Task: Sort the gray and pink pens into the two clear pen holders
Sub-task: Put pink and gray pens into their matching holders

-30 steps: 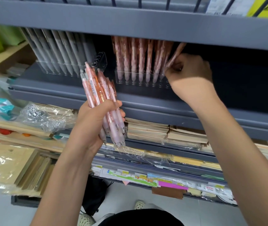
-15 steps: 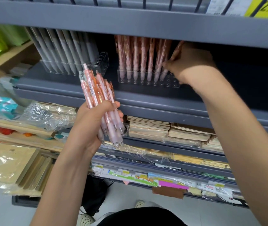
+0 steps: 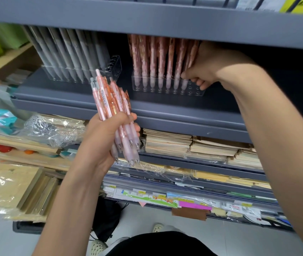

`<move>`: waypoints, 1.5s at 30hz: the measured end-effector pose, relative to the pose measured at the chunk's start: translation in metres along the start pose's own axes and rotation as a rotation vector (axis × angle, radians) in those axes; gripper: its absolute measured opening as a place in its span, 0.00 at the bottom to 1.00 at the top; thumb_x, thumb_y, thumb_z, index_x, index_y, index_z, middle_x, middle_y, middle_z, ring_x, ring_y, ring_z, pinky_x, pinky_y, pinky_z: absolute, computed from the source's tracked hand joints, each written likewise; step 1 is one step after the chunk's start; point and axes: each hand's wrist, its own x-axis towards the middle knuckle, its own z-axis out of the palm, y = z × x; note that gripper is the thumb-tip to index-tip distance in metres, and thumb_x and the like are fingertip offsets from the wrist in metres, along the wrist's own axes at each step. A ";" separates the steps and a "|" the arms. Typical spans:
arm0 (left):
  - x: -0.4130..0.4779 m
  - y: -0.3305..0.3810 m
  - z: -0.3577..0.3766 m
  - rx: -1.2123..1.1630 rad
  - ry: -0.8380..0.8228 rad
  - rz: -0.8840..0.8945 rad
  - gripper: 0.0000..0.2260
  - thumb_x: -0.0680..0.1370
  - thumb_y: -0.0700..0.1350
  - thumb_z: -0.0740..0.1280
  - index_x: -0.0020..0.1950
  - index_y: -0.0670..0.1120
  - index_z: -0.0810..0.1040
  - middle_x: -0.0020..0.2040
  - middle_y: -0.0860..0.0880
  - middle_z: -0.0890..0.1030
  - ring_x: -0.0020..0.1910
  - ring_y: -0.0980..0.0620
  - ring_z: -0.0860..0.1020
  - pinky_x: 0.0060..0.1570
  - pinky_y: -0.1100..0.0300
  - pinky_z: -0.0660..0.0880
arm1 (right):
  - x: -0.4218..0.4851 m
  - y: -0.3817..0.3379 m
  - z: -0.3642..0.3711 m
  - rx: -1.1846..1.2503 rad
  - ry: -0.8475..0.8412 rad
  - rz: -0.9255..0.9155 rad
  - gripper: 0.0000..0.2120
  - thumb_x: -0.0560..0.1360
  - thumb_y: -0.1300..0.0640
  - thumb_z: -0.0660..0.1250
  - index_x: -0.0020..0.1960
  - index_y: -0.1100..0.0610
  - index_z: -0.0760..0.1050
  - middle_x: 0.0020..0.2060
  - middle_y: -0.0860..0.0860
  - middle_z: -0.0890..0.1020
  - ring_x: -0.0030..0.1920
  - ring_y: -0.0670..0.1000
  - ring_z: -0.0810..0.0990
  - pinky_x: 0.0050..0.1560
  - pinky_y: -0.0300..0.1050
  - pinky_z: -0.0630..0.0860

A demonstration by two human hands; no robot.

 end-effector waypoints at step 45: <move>0.006 -0.008 0.042 -0.177 0.010 0.004 0.10 0.71 0.42 0.77 0.46 0.41 0.79 0.30 0.46 0.81 0.31 0.51 0.82 0.32 0.61 0.78 | -0.125 0.022 0.108 0.348 0.326 -0.399 0.05 0.70 0.51 0.73 0.40 0.50 0.78 0.37 0.43 0.78 0.35 0.45 0.78 0.39 0.49 0.79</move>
